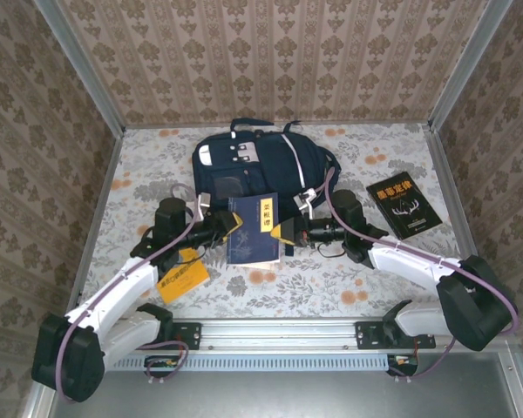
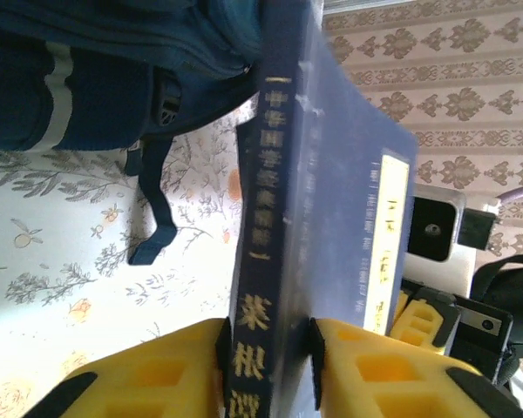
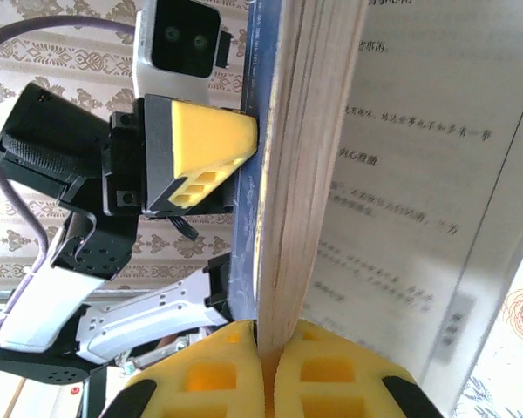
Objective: Pack the student bag
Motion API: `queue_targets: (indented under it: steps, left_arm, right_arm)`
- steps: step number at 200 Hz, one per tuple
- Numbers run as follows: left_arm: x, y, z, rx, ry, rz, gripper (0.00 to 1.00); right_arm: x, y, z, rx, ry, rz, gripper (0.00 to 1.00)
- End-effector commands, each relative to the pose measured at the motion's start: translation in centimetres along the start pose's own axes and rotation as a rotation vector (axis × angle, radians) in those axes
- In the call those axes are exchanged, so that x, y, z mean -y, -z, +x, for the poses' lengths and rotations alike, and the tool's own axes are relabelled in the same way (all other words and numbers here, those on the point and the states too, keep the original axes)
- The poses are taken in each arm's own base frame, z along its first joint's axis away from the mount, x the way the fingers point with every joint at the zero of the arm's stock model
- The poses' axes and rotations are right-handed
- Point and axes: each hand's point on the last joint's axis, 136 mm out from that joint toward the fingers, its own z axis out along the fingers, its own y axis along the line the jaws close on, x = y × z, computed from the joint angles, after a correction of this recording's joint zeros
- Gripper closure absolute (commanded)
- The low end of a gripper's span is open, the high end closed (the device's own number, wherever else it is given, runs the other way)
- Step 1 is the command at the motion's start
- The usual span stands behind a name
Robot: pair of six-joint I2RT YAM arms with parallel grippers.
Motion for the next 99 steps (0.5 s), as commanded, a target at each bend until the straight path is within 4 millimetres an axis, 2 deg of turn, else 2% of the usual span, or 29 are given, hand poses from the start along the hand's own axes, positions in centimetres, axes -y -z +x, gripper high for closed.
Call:
queue_targets:
  steps: [1,27,42,62,84,88,99]
  left_arm:
    - [2.7,0.3,-0.3,0.009,-0.068,0.063,0.83]
    - [2.9,0.4,-0.6,0.025,-0.078,0.061,0.96]
    - [3.2,0.6,-1.0,0.051,-0.091,0.058,0.98]
    - [3.3,1.5,-2.8,0.179,-0.082,0.031,1.0]
    - [3.5,3.4,-5.7,0.389,-0.038,0.022,1.0]
    - [3.8,3.4,-5.5,0.4,-0.039,0.028,1.0]
    - [4.6,4.1,-6.5,0.48,-0.035,0.038,1.0]
  right_arm:
    - [-1.6,0.1,-1.1,0.018,0.063,-0.015,1.0]
    - [-1.2,0.1,-1.6,0.028,0.059,0.013,0.99]
    - [-0.6,0.5,-2.1,0.052,0.051,0.052,0.84]
    - [-0.1,1.2,-3.0,0.109,0.035,0.1,0.52]
    - [-0.4,2.2,-3.9,0.183,0.028,0.141,0.38]
    - [-0.4,2.5,-4.2,0.201,0.023,0.154,0.35]
    - [-0.6,3.1,-4.6,0.248,0.012,0.171,0.26]
